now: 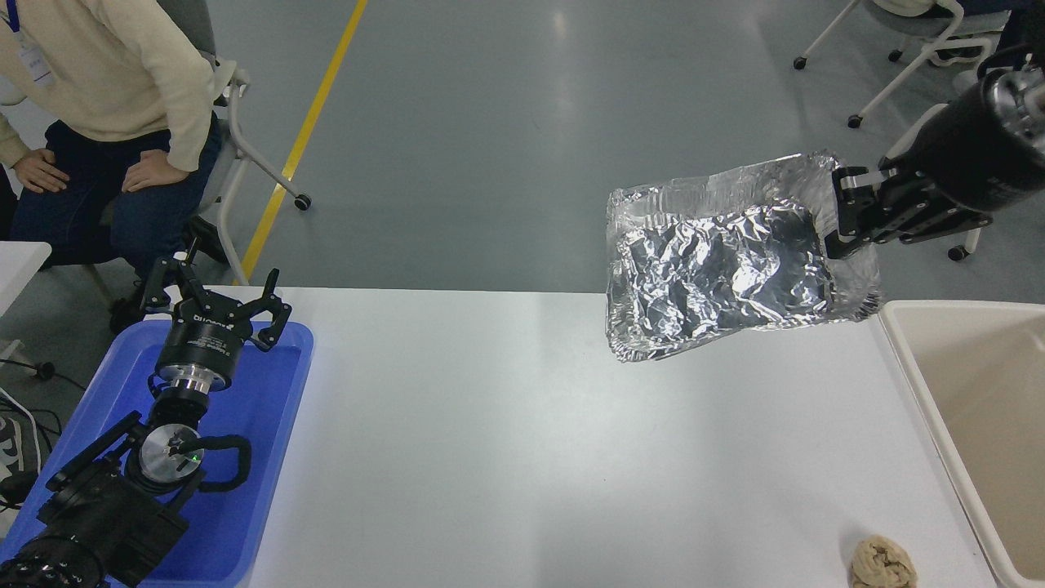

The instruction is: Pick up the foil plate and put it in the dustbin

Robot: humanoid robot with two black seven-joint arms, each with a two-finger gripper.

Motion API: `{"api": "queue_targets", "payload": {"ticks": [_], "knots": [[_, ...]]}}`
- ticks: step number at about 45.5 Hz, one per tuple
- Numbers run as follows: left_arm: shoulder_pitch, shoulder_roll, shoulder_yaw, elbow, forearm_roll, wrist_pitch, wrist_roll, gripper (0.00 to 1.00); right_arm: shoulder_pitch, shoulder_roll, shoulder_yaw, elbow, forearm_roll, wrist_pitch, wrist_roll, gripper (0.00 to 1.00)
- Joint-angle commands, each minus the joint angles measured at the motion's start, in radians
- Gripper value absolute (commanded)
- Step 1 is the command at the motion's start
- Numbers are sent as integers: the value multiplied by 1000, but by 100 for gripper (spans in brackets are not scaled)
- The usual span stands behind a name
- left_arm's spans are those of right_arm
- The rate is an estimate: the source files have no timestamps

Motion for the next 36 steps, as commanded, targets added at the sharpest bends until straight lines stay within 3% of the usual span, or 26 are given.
{"api": "queue_targets", "payload": {"ticks": [1, 17, 30, 36], "knots": [[0, -1, 0, 0, 0, 1, 0, 100, -22, -87, -184, -111, -1, 0, -1, 0], [0, -1, 0, 0, 0, 1, 0, 100, -328, -310, -263, -280, 2, -5, -1, 0], [0, -1, 0, 0, 0, 3, 0, 100, -593, -394, -174, -303, 30, -506, 0, 0], [0, -1, 0, 0, 0, 3, 0, 100, -804, -416, -25, -404, 48, -609, -1, 0]]}}
